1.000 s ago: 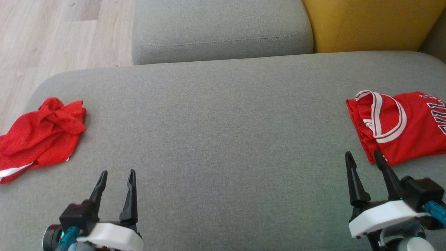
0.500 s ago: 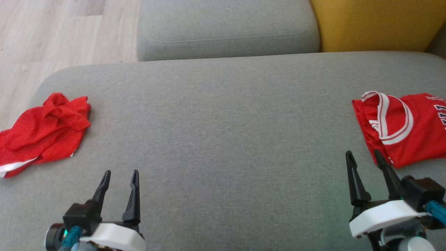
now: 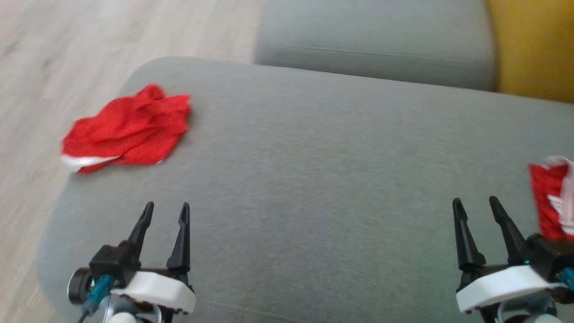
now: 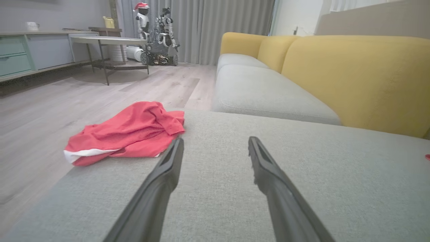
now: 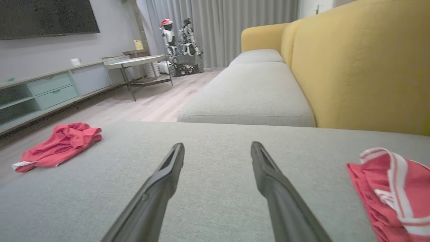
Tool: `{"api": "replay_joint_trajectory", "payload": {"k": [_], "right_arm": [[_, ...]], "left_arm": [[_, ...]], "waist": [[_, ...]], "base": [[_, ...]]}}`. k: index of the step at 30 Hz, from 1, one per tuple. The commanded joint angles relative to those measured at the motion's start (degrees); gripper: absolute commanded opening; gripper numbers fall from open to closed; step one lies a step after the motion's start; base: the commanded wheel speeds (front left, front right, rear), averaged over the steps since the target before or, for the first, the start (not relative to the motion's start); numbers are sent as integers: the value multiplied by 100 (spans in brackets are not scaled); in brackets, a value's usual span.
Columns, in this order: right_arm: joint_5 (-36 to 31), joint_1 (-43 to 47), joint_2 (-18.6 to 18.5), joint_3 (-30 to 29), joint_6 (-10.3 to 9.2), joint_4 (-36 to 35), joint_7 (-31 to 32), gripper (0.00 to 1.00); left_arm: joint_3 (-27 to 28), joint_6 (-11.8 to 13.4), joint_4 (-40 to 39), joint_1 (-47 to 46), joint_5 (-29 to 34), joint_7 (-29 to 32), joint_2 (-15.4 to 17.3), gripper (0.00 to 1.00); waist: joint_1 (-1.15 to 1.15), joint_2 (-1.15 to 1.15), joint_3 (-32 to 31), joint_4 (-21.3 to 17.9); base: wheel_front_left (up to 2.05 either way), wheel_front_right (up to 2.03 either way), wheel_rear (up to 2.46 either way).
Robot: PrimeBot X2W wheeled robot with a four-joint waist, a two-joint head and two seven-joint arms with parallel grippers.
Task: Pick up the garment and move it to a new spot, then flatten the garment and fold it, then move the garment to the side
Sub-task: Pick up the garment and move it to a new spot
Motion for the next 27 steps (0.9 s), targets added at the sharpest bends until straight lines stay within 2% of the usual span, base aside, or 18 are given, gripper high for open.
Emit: {"api": "replay_joint_trajectory", "payload": {"k": [1,6,12,20,27], "right_arm": [[51,-125,-36,150,-5,-250,-7,100],[75,-123,-36,215,-5,-311,11,100],[66,-129,-36,226,-5,-333,44,100],[-45,-254,-36,193,-5,-489,159,100],[-270,-578,-36,216,-5,-813,454,100]], "left_arm": [[180,-15,-155,-332,-46,-73,9,100],[191,-13,-150,-392,-70,-123,-3,100],[244,-5,-181,-415,-74,-154,29,100],[335,23,-193,-627,-74,-172,38,100],[672,6,-129,-1468,-209,-176,-45,100]], "waist": [[0,0,-3,480],[0,0,-21,904],[0,0,-6,1133],[0,0,323,1206],[0,0,1133,1065]], "base": [[0,0,0],[0,0,0],[0,0,0],[0,0,0],[0,0,0]]}}
